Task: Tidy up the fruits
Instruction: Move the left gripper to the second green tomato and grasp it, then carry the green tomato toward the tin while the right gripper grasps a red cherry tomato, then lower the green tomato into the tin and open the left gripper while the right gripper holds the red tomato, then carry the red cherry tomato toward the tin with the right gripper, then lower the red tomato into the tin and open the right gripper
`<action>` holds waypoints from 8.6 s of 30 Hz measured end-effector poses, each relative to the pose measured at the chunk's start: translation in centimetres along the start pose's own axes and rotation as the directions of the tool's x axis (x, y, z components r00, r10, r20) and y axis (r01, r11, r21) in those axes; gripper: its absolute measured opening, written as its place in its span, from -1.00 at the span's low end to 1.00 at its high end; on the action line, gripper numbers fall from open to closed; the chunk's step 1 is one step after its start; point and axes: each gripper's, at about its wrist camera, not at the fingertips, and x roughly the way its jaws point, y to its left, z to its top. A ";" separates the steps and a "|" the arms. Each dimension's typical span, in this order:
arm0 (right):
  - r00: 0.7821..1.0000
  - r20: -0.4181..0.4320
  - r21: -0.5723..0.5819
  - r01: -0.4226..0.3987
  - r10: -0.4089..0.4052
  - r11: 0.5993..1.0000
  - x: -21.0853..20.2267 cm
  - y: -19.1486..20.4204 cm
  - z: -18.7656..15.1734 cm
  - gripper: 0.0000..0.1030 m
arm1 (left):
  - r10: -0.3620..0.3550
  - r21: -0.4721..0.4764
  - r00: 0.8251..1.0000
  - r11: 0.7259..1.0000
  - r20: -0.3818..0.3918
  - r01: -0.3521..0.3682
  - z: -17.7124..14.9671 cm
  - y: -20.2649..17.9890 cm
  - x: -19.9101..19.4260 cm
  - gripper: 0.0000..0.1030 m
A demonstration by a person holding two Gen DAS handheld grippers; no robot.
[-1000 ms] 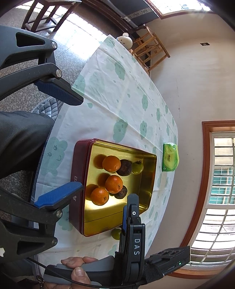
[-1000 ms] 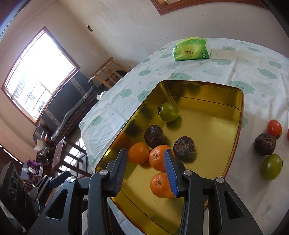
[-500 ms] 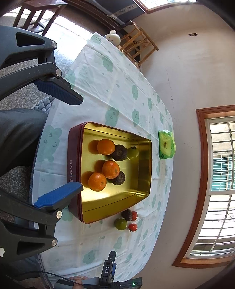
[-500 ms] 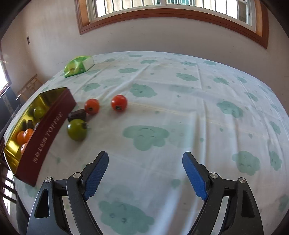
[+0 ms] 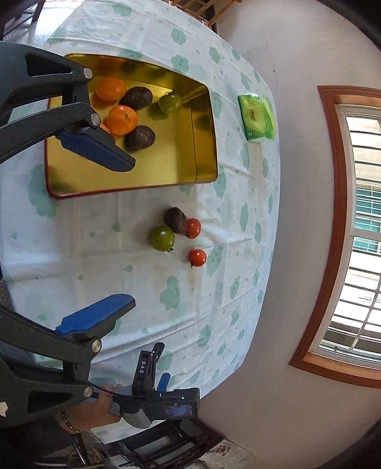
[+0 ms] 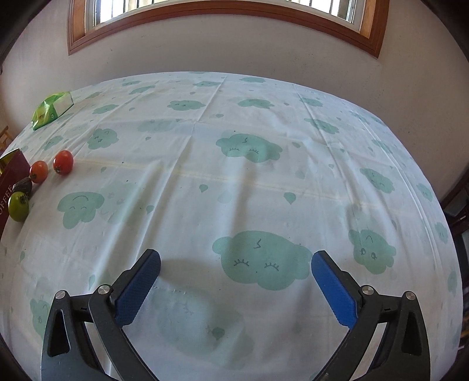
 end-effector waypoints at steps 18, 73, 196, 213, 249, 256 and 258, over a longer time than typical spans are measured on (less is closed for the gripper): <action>0.978 0.035 0.076 -0.206 0.204 0.976 -0.2 -1.3 -0.2 0.99 | 0.181 -0.082 0.963 0.976 -0.200 -0.201 2.3 -1.1 13.3 0.18; 0.901 0.026 -0.131 -0.427 0.434 0.895 2.2 9.5 6.0 -0.40 | 0.075 -0.089 0.997 0.993 -0.017 -0.076 -2.1 0.1 -0.2 -0.40; 0.933 0.103 0.112 -0.356 0.346 0.928 -3.5 0.8 -0.8 -0.38 | 0.399 -0.030 0.914 0.917 0.068 -0.398 -3.8 4.2 -2.0 0.53; 0.744 0.044 -0.189 -0.650 0.667 0.736 -10.8 20.6 3.4 -0.38 | 0.444 -0.122 0.894 0.892 0.063 -0.435 -6.0 9.2 -5.4 0.60; 0.726 -0.113 -0.271 -0.679 0.678 0.682 -7.5 30.9 2.5 0.06 | 0.451 -0.160 0.893 0.883 0.019 -0.442 -7.2 12.6 -4.9 0.69; 0.763 -0.008 -0.211 -0.633 0.647 0.744 -7.3 25.2 2.0 0.36 | 0.446 -0.137 0.895 0.888 0.024 -0.439 -7.0 12.2 -4.9 0.69; 0.773 0.021 -0.155 -0.624 0.634 0.766 -6.7 22.1 2.1 0.42 | 0.434 -0.123 0.900 0.896 0.030 -0.428 -6.8 11.9 -4.9 0.69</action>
